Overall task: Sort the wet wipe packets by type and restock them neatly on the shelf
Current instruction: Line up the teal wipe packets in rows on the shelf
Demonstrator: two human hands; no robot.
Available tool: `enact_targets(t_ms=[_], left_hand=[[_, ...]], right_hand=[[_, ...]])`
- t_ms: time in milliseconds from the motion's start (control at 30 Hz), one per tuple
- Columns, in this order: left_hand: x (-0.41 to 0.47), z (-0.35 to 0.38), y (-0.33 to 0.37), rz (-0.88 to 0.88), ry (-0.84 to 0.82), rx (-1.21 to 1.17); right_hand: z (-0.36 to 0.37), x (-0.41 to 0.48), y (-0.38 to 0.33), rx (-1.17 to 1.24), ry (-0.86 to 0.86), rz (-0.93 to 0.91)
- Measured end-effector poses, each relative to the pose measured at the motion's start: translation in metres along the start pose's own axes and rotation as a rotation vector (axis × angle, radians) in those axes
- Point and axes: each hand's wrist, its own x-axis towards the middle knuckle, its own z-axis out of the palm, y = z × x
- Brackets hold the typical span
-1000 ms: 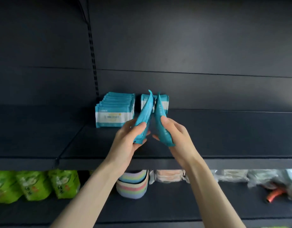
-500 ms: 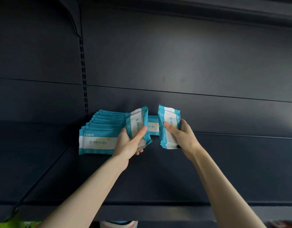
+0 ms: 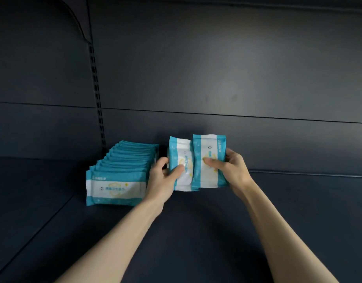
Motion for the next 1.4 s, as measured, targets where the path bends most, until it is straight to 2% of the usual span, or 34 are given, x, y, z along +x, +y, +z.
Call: enact_targets(t_ms=[133,333,467,600,733,1000,1167,1400], left_hand=[[0.000,0.002,-0.002,-0.046,-0.034,-0.089],[-0.004,0.006,-0.001,-0.111,-0.029,-0.168],[-0.004,0.007,0.003,-0.177,-0.048,-0.292],[-0.002,0.003,-0.002,-0.079,0.070,-0.043],[-0.004,0.000,-0.005,-0.056,0.029,-0.022],[0.000,-0.003,-0.015,-0.035,-0.005,0.232],[0.004,0.000,-0.015,0.025,-0.004,0.412],[0.027,0.012,-0.008,0.137,0.045,0.633]], right_hand=[[-0.003,0.002,0.002,0.040,0.024,-0.022],[-0.003,0.002,0.006,0.031,-0.058,0.007],[-0.007,0.002,0.006,-0.001,-0.017,0.041],[-0.012,0.002,0.005,0.023,0.087,-0.023],[-0.017,0.001,0.003,0.096,0.185,-0.083],[-0.016,-0.004,0.001,0.162,0.155,-0.048],[-0.014,-0.001,0.000,0.084,0.242,-0.128],[-0.016,0.004,0.009,-0.125,0.221,-0.189]])
